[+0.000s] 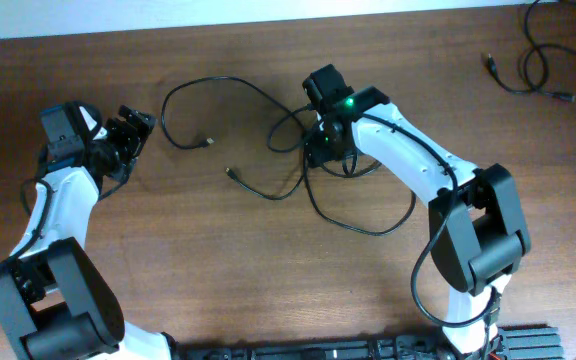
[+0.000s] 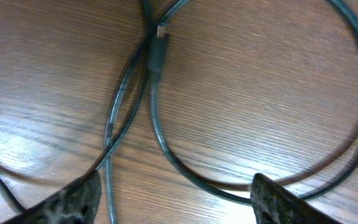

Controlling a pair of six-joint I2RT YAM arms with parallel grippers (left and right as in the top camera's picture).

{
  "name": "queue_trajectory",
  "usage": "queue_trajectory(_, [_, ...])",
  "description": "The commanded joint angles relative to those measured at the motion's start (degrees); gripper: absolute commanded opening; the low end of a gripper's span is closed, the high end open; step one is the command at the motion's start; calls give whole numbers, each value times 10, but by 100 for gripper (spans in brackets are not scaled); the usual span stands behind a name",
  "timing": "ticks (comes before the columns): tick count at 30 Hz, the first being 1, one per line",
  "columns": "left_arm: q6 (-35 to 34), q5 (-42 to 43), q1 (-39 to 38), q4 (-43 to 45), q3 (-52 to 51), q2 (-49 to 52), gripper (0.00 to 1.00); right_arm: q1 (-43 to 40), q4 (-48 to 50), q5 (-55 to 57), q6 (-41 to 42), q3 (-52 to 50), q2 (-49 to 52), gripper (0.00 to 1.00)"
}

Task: Untangle cables
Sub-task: 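Reach the right gripper to the center cable pile and grasp a cable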

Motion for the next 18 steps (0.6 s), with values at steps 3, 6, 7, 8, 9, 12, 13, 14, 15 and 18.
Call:
queue_trajectory(3, [11, 4, 0, 1, 0, 2, 99, 34, 84, -118, 48, -1, 7, 63])
queue_trajectory(6, [11, 4, 0, 1, 0, 2, 99, 37, 110, -65, 121, -1, 46, 59])
queue_trajectory(7, [11, 4, 0, 1, 0, 2, 99, 37, 112, -62, 129, -1, 55, 55])
queue_trajectory(8, [11, 4, 0, 1, 0, 2, 99, 37, 115, -56, 136, -1, 63, 55])
queue_trajectory(9, [11, 4, 0, 1, 0, 2, 99, 37, 118, -43, 148, -1, 67, 55])
queue_trajectory(12, [11, 4, 0, 1, 0, 2, 99, 37, 141, -37, 159, -1, 81, 55])
queue_trajectory(13, [11, 4, 0, 1, 0, 2, 99, 37, 141, -33, 161, -1, 84, 55])
queue_trajectory(14, [11, 4, 0, 1, 0, 2, 99, 37, 140, -34, 161, -2, 92, 54])
queue_trajectory(15, [11, 4, 0, 1, 0, 2, 99, 37, 140, -35, 162, -2, 102, 54])
queue_trajectory(18, [11, 4, 0, 1, 0, 2, 99, 38, 135, -38, 202, -2, 123, 36])
